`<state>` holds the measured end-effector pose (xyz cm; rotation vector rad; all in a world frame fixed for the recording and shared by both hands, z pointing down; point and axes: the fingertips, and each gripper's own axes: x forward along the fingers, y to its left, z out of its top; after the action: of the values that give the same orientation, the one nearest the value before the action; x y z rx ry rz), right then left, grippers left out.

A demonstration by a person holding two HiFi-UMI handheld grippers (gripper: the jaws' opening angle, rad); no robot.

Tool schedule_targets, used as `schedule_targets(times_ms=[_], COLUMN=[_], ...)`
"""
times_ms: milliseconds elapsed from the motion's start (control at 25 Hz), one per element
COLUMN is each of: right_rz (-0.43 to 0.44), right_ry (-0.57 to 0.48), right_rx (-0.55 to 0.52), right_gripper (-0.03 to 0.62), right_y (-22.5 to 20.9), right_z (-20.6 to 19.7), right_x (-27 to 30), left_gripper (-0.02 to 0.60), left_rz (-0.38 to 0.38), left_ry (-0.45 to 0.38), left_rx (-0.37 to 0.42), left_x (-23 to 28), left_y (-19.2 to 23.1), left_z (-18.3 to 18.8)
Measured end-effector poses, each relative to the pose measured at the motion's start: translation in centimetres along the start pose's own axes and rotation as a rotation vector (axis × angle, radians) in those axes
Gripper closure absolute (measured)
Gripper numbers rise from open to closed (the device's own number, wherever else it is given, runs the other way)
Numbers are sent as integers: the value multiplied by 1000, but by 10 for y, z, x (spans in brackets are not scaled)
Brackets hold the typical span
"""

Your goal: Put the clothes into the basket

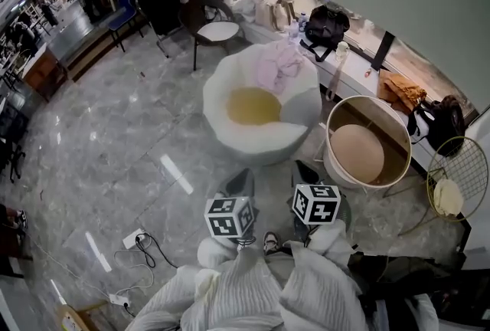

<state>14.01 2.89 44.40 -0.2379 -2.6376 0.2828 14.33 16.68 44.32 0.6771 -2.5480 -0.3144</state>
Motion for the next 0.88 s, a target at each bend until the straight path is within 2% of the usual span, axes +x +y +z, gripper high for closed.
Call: schedule_targets(times_ms=[280, 480, 720, 880], right_rz=[-12, -27, -90, -137], right_ry=[10, 14, 31, 27], right_rx=[36, 73, 102, 109], right_gripper=[571, 571, 571, 571], right_y=[-38, -53, -77, -92], right_z=[15, 9, 6, 18], right_x=[28, 43, 61, 86], left_gripper=[575, 575, 575, 575], left_rz=[-5, -11, -66, -110], left_ry=[31, 51, 83, 85], left_rx=[19, 32, 34, 46], left_x=[44, 67, 103, 140], left_y=[-11, -5, -4, 4], left_z=[14, 14, 16, 31])
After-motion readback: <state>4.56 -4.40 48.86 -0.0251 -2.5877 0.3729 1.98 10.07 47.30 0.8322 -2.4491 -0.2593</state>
